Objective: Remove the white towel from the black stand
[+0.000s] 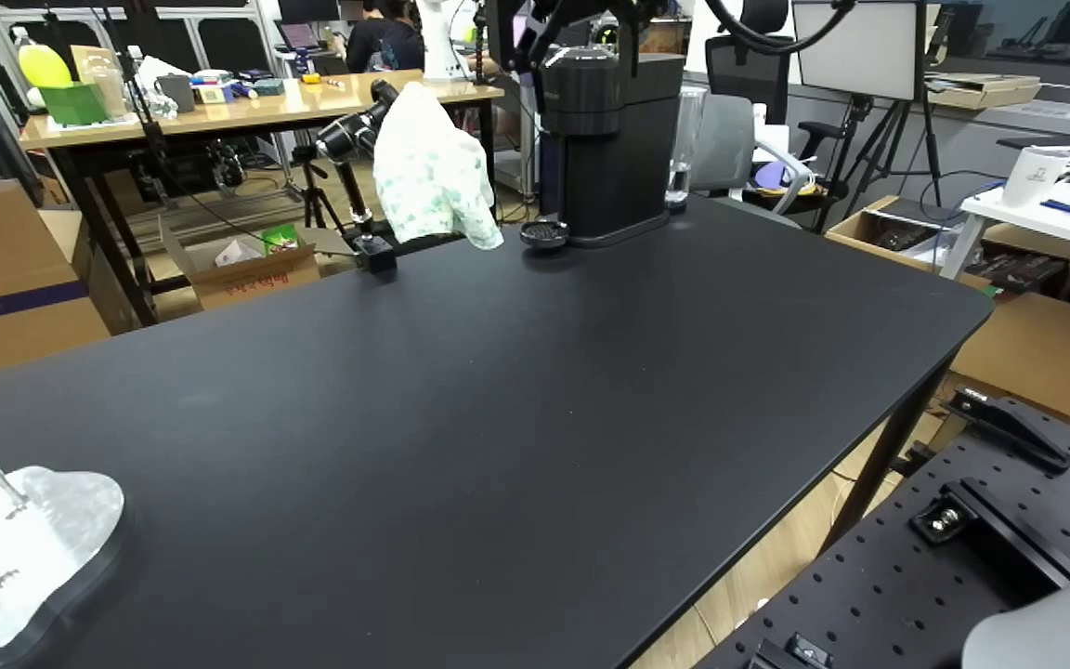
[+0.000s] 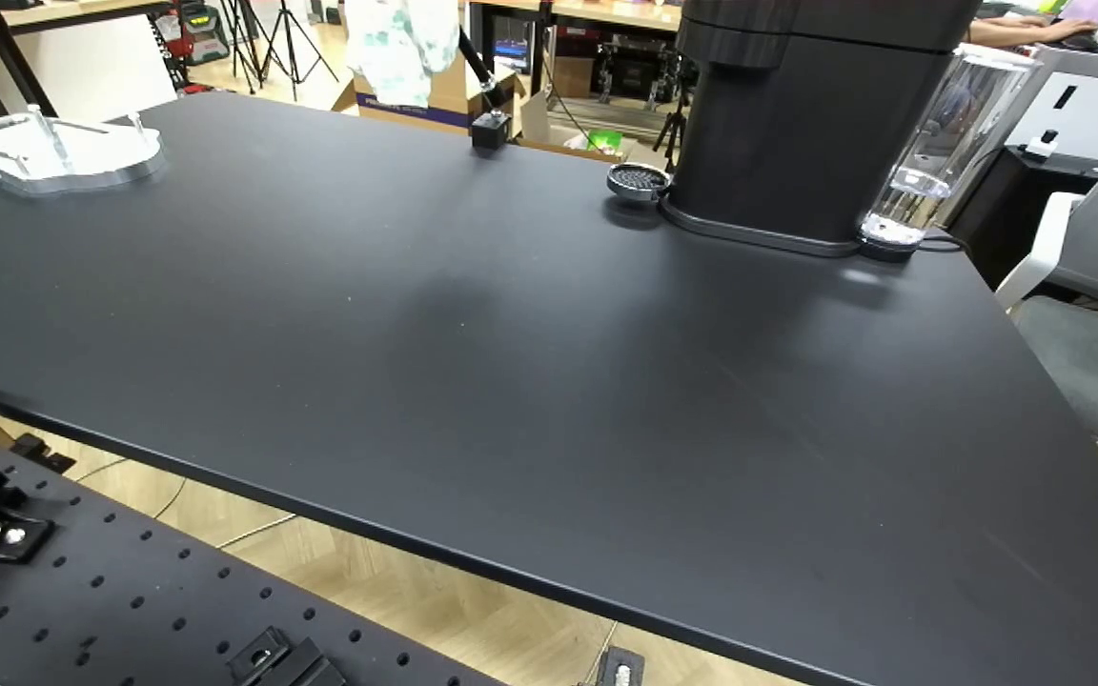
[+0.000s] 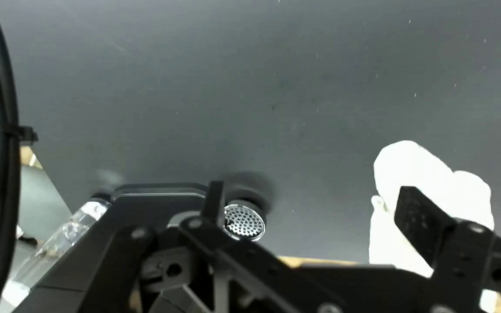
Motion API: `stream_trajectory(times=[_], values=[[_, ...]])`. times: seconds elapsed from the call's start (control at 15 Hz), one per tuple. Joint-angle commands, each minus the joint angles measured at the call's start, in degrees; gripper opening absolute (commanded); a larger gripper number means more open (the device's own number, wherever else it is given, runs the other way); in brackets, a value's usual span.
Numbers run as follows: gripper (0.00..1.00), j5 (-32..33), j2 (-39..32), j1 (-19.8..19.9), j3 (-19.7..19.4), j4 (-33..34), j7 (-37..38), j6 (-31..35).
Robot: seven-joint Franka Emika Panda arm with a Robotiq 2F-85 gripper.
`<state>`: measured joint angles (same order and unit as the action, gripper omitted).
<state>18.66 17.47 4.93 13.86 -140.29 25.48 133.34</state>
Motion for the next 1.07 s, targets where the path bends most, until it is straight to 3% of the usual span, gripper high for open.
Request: stream_trajectory(times=[0.0, 0.13, 0.67, 1.0], values=[[1.00, 6.8, -7.1, 0.0, 0.2, 7.2, 4.3, 4.3], [1.00, 7.0, -10.0, -1.1, -0.6, 10.1, 4.7, 6.4], [1.00, -2.3, -18.6, -7.0, -3.2, 17.4, 0.8, 10.4], [1.00, -2.0, -22.0, -9.4, -5.3, 20.0, 0.8, 9.6]])
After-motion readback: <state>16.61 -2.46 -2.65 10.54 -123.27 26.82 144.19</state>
